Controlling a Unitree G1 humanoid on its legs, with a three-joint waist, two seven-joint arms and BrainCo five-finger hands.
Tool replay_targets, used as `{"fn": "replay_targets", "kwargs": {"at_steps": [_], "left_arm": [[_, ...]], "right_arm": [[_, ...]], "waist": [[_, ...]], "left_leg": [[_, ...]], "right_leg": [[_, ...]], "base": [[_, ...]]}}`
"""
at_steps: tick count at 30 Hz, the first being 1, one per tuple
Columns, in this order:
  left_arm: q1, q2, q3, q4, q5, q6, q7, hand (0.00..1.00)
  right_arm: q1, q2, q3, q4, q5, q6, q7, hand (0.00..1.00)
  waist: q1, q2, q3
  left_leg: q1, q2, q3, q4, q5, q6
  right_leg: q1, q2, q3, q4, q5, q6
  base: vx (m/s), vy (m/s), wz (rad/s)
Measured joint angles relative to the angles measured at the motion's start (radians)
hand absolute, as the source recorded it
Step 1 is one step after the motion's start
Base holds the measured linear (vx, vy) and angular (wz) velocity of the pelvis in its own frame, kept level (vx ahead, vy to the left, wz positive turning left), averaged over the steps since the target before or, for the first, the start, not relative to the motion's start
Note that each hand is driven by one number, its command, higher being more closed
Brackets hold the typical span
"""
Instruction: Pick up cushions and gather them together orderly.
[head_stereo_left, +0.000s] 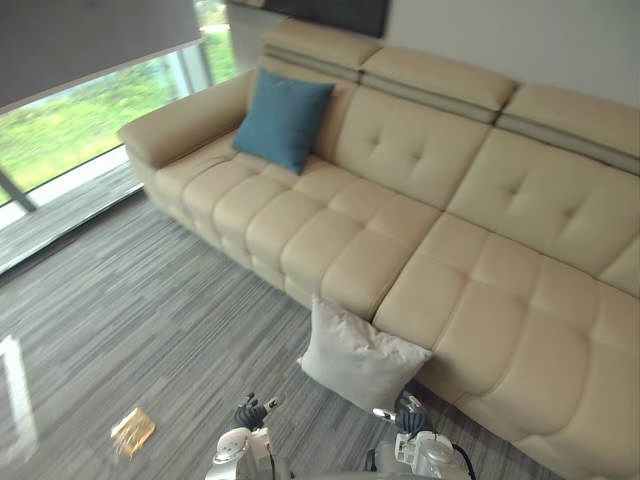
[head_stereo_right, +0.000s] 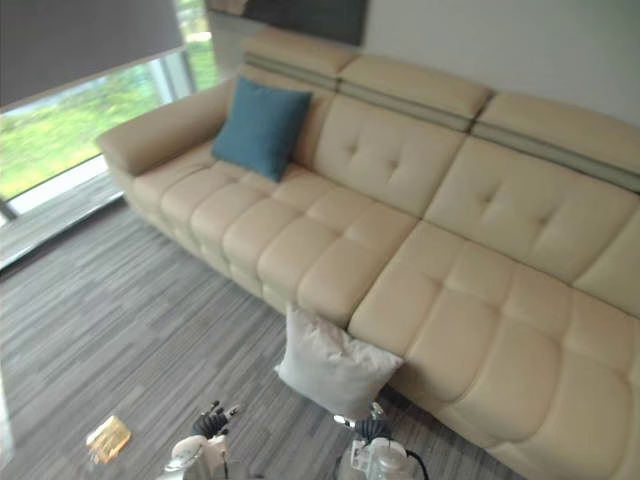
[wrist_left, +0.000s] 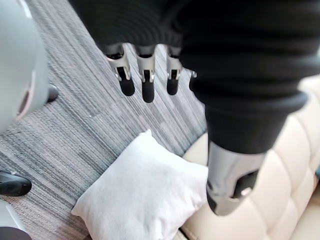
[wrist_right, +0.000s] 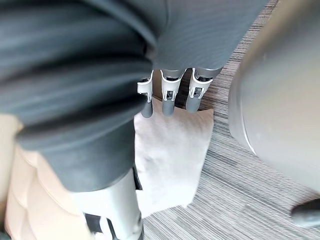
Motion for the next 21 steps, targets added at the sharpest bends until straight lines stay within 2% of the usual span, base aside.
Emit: {"fn": "replay_targets", "kwargs": {"at_steps": [2,3,4,5,6,8,10,11,12,13,15,17,19,20,21], "left_arm": [[-0.002,0.023,-0.038,0.024,0.003,-0.001,-0.003,0.00],[-0.003,0.037,-0.055,0.043,0.009,0.000,-0.004,0.00],[-0.011,0.041,-0.064,0.056,0.018,0.000,-0.004,0.00],[-0.022,0.037,-0.067,0.064,0.024,0.003,-0.006,0.00],[-0.023,0.026,-0.065,0.063,0.028,0.003,-0.012,0.00],[-0.024,0.015,-0.063,0.061,0.037,0.004,-0.021,0.00],[-0.020,-0.002,-0.053,0.039,0.037,0.006,-0.024,0.00],[-0.013,-0.011,-0.030,0.021,0.037,0.004,-0.024,0.00],[-0.009,-0.018,-0.023,0.011,0.037,0.002,-0.024,0.00],[0.001,-0.022,-0.023,-0.003,0.036,-0.002,-0.025,0.00],[-0.002,-0.024,-0.023,-0.005,0.036,-0.002,-0.025,0.00],[-0.003,-0.025,-0.022,-0.012,0.035,-0.003,-0.024,0.00],[-0.004,-0.026,-0.022,-0.012,0.035,-0.004,-0.023,0.00],[-0.004,-0.029,-0.022,-0.013,0.035,-0.005,-0.022,0.00],[-0.006,-0.024,-0.022,-0.006,0.033,-0.003,-0.021,0.00]], "right_arm": [[-0.026,-0.002,-0.001,0.030,0.000,-0.003,0.000,0.00],[-0.029,-0.003,-0.002,0.050,0.000,-0.004,0.000,0.00],[-0.038,-0.011,-0.002,0.059,0.000,-0.005,0.001,0.00],[-0.052,-0.028,-0.006,0.067,0.000,-0.005,0.001,0.00],[-0.053,-0.034,-0.018,0.065,0.001,-0.008,0.001,0.00],[-0.052,-0.038,-0.055,0.064,0.003,-0.010,-0.001,0.00],[-0.034,-0.041,-0.066,0.056,0.004,-0.011,-0.001,0.00],[-0.024,-0.045,-0.066,0.051,0.005,-0.012,-0.001,0.00],[-0.023,-0.047,-0.066,0.052,0.005,-0.011,-0.001,0.00],[-0.025,-0.048,-0.061,0.052,0.005,-0.010,-0.002,0.00],[-0.026,-0.049,-0.062,0.052,0.006,-0.010,-0.002,0.00],[-0.026,-0.055,-0.062,0.050,0.013,-0.011,-0.006,0.00],[-0.021,-0.059,-0.062,0.051,0.013,-0.011,-0.006,0.00],[-0.018,-0.061,-0.061,0.054,0.013,-0.011,-0.008,0.00],[-0.013,-0.058,-0.061,0.053,0.012,-0.012,-0.009,0.00]], "waist": [[-0.017,-0.001,0.000],[-0.026,-0.009,0.000],[-0.027,-0.015,0.002],[-0.028,0.015,0.015],[-0.027,0.029,0.023],[-0.031,0.040,0.029],[-0.031,0.039,0.031],[-0.022,0.041,0.032],[-0.017,0.047,0.030],[-0.017,0.054,0.028],[-0.019,0.052,0.029],[-0.016,0.048,0.030],[-0.007,0.050,0.028],[0.003,0.055,0.022],[0.005,0.036,0.005]], "left_leg": [[0.015,0.003,0.030,-0.040,0.013,-0.020],[0.015,-0.006,0.038,-0.051,0.019,-0.030],[0.017,-0.007,0.029,-0.056,0.021,-0.033],[0.022,0.010,0.017,-0.063,0.034,-0.051],[0.029,0.014,0.003,-0.061,0.038,-0.059],[0.033,0.034,-0.006,0.018,0.041,-0.064],[-0.021,0.086,-0.031,0.240,0.045,-0.073],[-0.063,0.123,-0.043,0.359,0.040,-0.080],[-0.074,0.136,-0.052,0.405,0.034,-0.083],[-0.102,0.152,-0.064,0.443,0.001,-0.079],[-0.132,0.144,-0.073,0.409,-0.018,-0.078],[-0.165,0.101,-0.164,0.281,-0.026,-0.069],[-0.158,0.051,-0.286,0.145,-0.006,-0.056],[-0.156,0.035,-0.338,0.113,0.045,-0.087],[-0.141,0.023,-0.295,0.107,0.036,-0.075]], "right_leg": [[-0.007,0.004,-0.088,-0.143,0.022,-0.011],[-0.003,0.016,-0.100,-0.260,0.084,-0.032],[0.006,0.032,-0.097,-0.297,0.111,-0.106],[0.011,0.056,-0.090,-0.307,0.133,-0.122],[0.015,0.066,-0.083,-0.308,0.121,-0.128],[0.056,0.078,-0.081,-0.312,0.083,-0.130],[0.122,0.098,-0.069,-0.339,0.058,-0.129],[0.146,0.117,-0.052,-0.346,0.046,-0.128],[0.153,0.125,-0.039,-0.345,0.039,-0.132],[0.171,0.143,-0.001,-0.344,0.021,-0.127],[0.172,0.146,0.030,-0.345,0.016,-0.118],[0.171,0.148,0.091,-0.341,0.012,-0.105],[0.160,0.151,0.146,-0.321,0.005,-0.085],[0.144,0.157,0.187,-0.288,-0.009,-0.069],[0.142,0.144,0.220,-0.284,-0.004,-0.057]], "base": [[0.18,-0.056,-0.55],[0.22,-0.122,-0.46],[0.21,-0.159,-0.46],[0.19,-0.170,-0.41],[0.22,-0.198,-0.40],[0.17,-0.167,-0.14],[0.12,-0.137,-0.07],[0.09,-0.089,-0.28],[0.15,-0.053,-0.72],[0.12,0.000,-0.76],[0.11,0.034,-0.72],[0.13,0.118,-0.86],[0.11,0.214,-0.98],[0.15,0.267,-1.00],[0.15,0.215,-0.82]]}}
